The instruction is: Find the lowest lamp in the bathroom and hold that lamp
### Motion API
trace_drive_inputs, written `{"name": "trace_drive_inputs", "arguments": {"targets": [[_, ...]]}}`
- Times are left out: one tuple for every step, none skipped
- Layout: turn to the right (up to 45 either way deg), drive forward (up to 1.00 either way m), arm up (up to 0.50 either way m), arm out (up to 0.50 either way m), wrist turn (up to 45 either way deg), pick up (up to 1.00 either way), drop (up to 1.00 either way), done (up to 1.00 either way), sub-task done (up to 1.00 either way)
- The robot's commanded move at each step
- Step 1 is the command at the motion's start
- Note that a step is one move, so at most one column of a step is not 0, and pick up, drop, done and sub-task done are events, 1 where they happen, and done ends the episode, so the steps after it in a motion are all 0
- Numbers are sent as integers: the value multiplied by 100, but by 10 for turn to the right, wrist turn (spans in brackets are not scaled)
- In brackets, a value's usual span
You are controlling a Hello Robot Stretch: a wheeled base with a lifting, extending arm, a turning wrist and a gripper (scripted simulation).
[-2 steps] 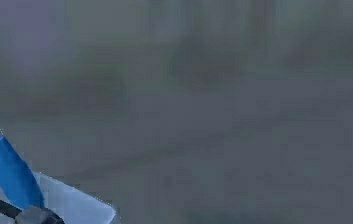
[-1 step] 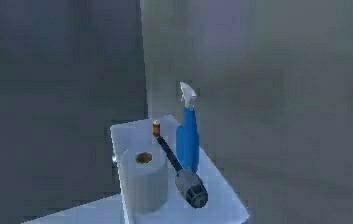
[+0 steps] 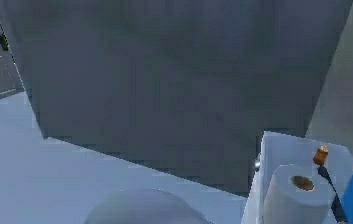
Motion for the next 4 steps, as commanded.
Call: {"name": "trace_drive_inputs", "arguments": {"targets": [[-450,0,0,0,0,0,0,0,0],[-270,0,0,0,0,0,0,0,0],[-90,0,0,0,0,0,0,0,0],[-60,0,0,0,0,0,0,0,0]]}}
